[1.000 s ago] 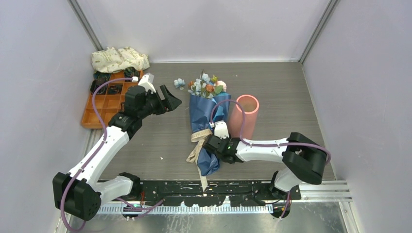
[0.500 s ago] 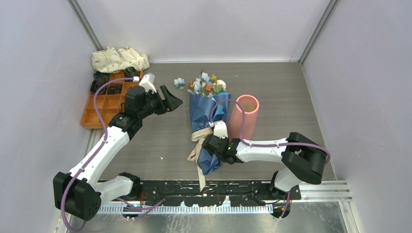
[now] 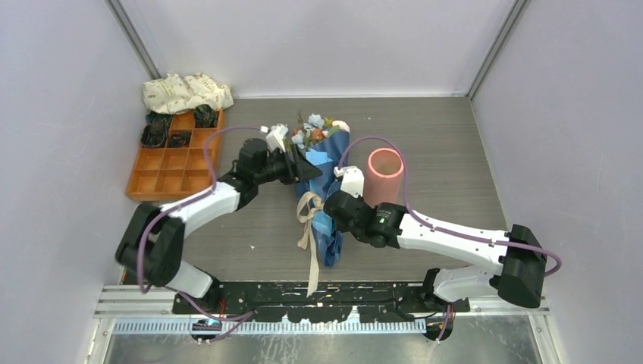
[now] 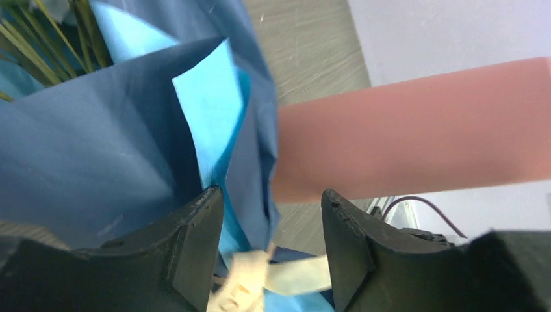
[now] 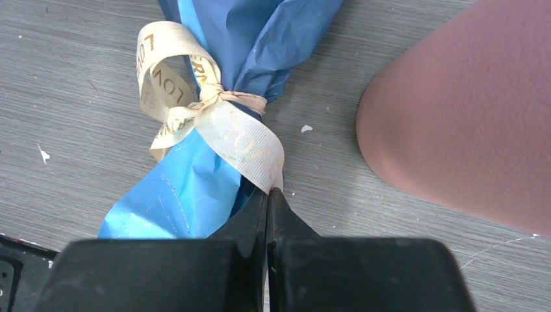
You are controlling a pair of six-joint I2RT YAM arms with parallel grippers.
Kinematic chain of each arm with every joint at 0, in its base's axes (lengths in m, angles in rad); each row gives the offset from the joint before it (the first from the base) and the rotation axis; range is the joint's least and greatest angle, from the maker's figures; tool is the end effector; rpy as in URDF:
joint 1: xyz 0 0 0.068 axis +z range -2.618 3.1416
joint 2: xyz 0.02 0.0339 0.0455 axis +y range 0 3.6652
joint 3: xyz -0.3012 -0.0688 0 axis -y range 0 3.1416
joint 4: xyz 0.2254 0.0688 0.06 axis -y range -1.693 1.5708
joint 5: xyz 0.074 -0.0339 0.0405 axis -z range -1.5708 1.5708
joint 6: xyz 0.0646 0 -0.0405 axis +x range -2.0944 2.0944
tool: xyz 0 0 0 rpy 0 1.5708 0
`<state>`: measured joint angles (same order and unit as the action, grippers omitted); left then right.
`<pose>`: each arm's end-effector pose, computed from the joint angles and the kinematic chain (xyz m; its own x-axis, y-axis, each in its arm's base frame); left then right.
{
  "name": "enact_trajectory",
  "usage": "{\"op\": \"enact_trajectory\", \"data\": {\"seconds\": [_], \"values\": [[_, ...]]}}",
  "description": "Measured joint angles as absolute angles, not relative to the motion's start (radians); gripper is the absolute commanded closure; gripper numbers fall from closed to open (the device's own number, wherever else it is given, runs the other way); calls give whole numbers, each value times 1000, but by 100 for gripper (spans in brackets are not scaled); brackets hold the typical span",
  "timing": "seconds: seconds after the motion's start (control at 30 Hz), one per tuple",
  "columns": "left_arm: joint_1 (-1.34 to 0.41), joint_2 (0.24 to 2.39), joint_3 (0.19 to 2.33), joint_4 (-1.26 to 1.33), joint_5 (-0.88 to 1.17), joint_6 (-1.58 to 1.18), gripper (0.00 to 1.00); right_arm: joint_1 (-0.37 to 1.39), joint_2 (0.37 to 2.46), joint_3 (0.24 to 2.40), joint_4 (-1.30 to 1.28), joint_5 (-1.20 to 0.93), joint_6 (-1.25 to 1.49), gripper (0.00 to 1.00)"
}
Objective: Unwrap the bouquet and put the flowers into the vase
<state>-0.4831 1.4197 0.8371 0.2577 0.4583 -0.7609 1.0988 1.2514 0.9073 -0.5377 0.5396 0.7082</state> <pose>0.2709 -0.1744 0.2952 -0.7480 -0.3059 -0.5889 0.3757 0.5364 -0.7558 0.1387 0.1988 0.2800 -0.6670 -0.0792 -0.7408 -0.2393 0.9644 0.1123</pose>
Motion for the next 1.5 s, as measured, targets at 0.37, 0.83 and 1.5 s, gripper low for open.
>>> {"op": "enact_trajectory", "data": {"seconds": [0.37,0.83,1.5], "values": [[-522,1774,831,517,539,-864,48,1132,1324,952,-617,524,707,99],[-529,1928,897,488,491,-829,52,1239,1235,1139,-774,591,715,99],[-529,2006,938,573,493,-830,53,1340,854,1433,-1019,932,710,99]]}}
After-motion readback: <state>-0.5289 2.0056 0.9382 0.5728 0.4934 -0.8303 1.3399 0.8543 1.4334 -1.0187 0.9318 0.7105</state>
